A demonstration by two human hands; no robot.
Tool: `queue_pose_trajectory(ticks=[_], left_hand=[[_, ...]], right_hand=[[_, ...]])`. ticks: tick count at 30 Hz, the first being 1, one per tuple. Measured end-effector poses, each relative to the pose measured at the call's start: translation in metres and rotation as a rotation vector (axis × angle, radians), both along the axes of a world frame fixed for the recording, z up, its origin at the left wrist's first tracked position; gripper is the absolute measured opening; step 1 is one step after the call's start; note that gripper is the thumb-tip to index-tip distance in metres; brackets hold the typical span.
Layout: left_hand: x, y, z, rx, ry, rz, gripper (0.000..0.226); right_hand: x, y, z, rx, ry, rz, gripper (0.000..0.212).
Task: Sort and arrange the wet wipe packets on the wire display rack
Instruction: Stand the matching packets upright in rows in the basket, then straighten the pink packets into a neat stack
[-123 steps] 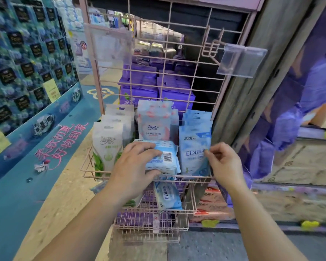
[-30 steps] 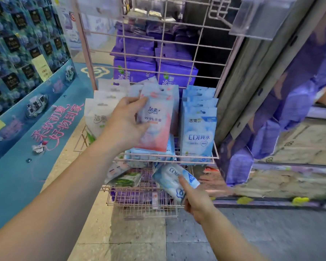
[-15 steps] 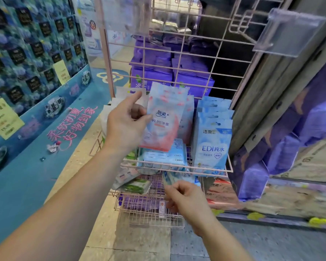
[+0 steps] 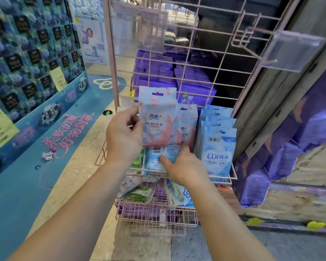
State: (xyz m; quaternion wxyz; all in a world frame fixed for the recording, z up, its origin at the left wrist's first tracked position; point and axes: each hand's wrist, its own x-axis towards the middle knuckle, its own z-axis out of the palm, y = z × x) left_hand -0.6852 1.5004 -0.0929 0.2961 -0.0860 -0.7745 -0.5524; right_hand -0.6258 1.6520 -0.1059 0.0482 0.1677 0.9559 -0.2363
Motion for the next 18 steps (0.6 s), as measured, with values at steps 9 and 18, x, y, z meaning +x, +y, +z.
queue_pose_trajectory(ticks=[9,18], left_hand=[[-0.0055,-0.0009,-0.0116,0.045,-0.009,0.016,0.02],[-0.0055,-0.0017,-0.0072,0.149,-0.085,-0.027,0.027]], right_hand=[[0.0046,-0.0015,0.0085,-0.235,0.224,-0.107,0.106],[0.0041,-0.0055,0.0069,-0.418,0.369,-0.122,0.084]])
